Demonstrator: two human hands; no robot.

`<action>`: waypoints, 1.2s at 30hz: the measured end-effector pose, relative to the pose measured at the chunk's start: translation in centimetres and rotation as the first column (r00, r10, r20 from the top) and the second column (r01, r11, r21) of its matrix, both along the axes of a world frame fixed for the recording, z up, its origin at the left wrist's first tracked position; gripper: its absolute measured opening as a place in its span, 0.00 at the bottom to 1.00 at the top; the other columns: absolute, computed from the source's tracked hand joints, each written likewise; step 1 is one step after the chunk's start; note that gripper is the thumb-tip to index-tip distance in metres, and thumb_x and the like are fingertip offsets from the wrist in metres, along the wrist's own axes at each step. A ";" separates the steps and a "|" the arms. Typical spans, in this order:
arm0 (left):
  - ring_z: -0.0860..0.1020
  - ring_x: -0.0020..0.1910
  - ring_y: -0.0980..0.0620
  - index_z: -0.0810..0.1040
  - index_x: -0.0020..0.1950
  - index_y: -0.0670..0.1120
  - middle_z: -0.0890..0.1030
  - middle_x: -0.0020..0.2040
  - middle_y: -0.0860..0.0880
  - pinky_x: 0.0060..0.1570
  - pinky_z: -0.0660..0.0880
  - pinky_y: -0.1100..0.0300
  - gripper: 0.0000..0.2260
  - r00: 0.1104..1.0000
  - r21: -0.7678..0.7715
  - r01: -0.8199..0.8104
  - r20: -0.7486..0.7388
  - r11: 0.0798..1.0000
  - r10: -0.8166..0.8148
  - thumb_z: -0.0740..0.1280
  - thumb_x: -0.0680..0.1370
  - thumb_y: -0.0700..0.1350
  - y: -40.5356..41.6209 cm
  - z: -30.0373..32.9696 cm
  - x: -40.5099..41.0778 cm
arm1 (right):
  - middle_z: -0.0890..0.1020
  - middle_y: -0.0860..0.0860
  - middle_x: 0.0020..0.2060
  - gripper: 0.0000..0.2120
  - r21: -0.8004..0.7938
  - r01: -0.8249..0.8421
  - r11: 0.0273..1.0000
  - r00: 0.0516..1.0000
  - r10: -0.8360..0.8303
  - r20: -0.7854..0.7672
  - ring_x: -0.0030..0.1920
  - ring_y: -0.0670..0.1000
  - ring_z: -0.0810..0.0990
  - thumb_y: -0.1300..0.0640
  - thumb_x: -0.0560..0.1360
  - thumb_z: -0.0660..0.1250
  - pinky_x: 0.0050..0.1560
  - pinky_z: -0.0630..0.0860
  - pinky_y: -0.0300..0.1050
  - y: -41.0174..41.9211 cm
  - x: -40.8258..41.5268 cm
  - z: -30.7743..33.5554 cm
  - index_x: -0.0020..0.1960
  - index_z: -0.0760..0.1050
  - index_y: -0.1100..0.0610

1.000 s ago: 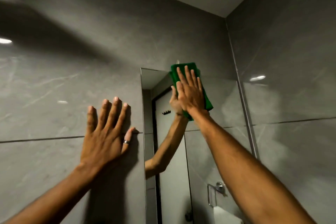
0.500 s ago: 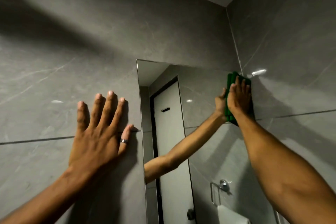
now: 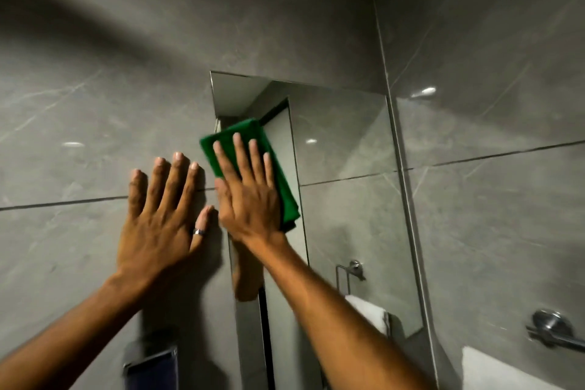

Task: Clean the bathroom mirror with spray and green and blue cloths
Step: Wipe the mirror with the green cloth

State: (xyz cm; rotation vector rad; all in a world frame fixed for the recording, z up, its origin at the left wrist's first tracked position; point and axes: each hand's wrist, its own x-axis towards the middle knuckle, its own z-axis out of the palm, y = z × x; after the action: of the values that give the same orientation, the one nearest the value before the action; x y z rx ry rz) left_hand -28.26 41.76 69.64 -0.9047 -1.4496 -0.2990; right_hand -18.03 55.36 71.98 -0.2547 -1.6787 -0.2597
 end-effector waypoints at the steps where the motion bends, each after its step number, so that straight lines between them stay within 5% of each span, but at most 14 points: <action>1: 0.47 0.86 0.40 0.49 0.85 0.45 0.48 0.87 0.42 0.84 0.41 0.40 0.36 1.000 -0.023 0.007 -0.015 1.000 -0.007 0.44 0.82 0.64 -0.1 -1.2 -0.1 | 0.48 0.49 0.82 0.27 -0.003 0.008 1.000 1.000 -0.008 0.007 0.82 0.53 0.43 0.45 0.83 0.43 0.81 0.40 0.57 -0.1 0.0 -2.5 0.81 0.45 0.44; 10: 0.47 0.86 0.41 0.51 0.85 0.44 0.49 0.87 0.42 0.84 0.43 0.39 0.37 0.999 -0.140 -0.026 -0.042 0.990 0.020 0.51 0.81 0.63 -0.2 -5.0 1.4 | 0.56 0.51 0.81 0.27 -0.352 0.115 0.929 0.975 -0.173 -0.138 0.81 0.54 0.52 0.46 0.81 0.46 0.79 0.53 0.59 11.7 9.3 -6.3 0.80 0.50 0.47; 19: 0.47 0.86 0.40 0.52 0.85 0.43 0.51 0.86 0.41 0.83 0.43 0.37 0.37 0.998 -0.137 -0.055 -0.047 0.989 0.049 0.50 0.81 0.63 0.2 -5.6 2.4 | 0.51 0.54 0.82 0.30 -0.703 0.015 0.711 0.916 -0.291 -0.275 0.82 0.57 0.49 0.45 0.80 0.40 0.80 0.46 0.57 23.2 17.9 -12.2 0.81 0.48 0.51; 25: 0.46 0.86 0.40 0.50 0.85 0.44 0.49 0.86 0.41 0.82 0.46 0.35 0.37 0.997 -0.138 -0.055 -0.069 0.989 0.046 0.46 0.82 0.64 1.0 -3.4 1.8 | 0.51 0.53 0.81 0.30 -0.622 -0.003 0.783 0.927 -0.231 -0.295 0.82 0.55 0.48 0.45 0.81 0.39 0.80 0.48 0.59 15.7 10.8 -14.8 0.81 0.50 0.51; 28: 0.45 0.86 0.40 0.48 0.85 0.44 0.48 0.87 0.42 0.83 0.43 0.36 0.37 0.998 -0.153 -0.037 -0.060 0.987 0.028 0.46 0.82 0.64 1.2 -3.8 1.7 | 0.52 0.52 0.82 0.29 -0.518 0.086 0.851 0.948 -0.231 -0.221 0.82 0.55 0.48 0.43 0.82 0.38 0.81 0.48 0.58 9.9 6.4 -15.3 0.81 0.49 0.49; 32: 0.45 0.86 0.40 0.47 0.85 0.44 0.47 0.87 0.42 0.83 0.41 0.38 0.36 0.999 -0.163 -0.023 -0.027 0.986 0.019 0.46 0.83 0.64 1.4 -4.5 1.9 | 0.48 0.51 0.82 0.29 -0.353 0.118 0.928 0.977 -0.172 -0.126 0.82 0.55 0.45 0.44 0.82 0.50 0.81 0.45 0.58 4.0 2.2 -15.2 0.81 0.47 0.47; 36: 0.46 0.86 0.40 0.48 0.85 0.44 0.48 0.87 0.42 0.83 0.42 0.38 0.36 1.000 -0.184 -0.020 -0.025 0.983 0.016 0.44 0.83 0.64 0.3 -4.7 1.5 | 0.48 0.51 0.82 0.27 -0.268 0.051 0.962 0.999 -0.054 -0.005 0.82 0.56 0.47 0.43 0.83 0.44 0.80 0.42 0.59 -1.1 -0.1 -19.6 0.81 0.49 0.46</action>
State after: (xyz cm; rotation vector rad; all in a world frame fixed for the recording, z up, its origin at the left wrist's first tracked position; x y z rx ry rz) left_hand -26.79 42.05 64.97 -1.0402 -1.4806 -0.1410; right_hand -18.11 54.25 52.41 -0.5027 -1.6957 -0.0690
